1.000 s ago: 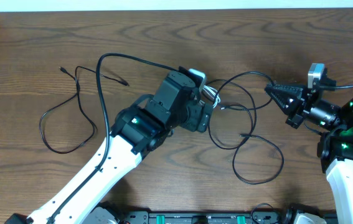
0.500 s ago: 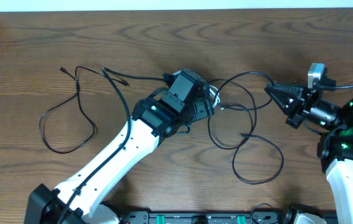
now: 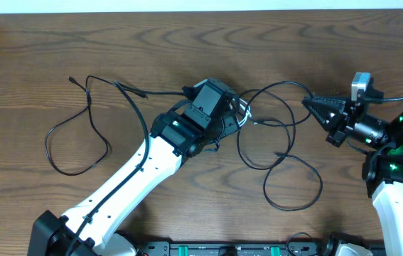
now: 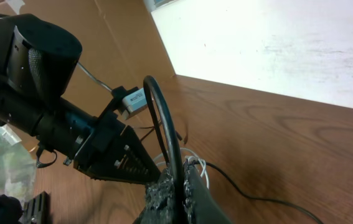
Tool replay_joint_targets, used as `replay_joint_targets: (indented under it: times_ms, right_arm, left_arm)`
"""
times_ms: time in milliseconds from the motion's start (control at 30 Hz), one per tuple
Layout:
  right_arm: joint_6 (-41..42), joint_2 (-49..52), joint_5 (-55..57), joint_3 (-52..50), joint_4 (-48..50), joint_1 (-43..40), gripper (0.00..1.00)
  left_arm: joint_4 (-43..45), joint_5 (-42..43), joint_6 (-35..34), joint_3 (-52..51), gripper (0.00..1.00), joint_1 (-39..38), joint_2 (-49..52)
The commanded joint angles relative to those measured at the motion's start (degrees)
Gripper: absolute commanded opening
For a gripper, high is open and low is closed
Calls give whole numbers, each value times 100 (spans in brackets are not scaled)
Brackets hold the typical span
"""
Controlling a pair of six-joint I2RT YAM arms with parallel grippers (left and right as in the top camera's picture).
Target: Untangle cables
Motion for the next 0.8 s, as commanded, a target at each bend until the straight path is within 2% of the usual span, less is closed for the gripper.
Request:
replay_joint_targets:
  times_ms: [0, 100, 367, 767]
  right_arm:
    - [46, 11, -173, 52, 13, -22, 1]
    - [363, 11, -328, 52, 50, -22, 1]
    - [1443, 11, -509, 52, 463, -22, 1]
    - [3818, 11, -664, 52, 2203, -22, 1]
  left_arm:
    - [52, -31, -85, 142, 41, 7, 9]
    - [144, -37, -85, 142, 48, 7, 11]
    - [273, -35, -85, 142, 49, 7, 11]
    - [522, -74, -87, 142, 49, 9, 11]
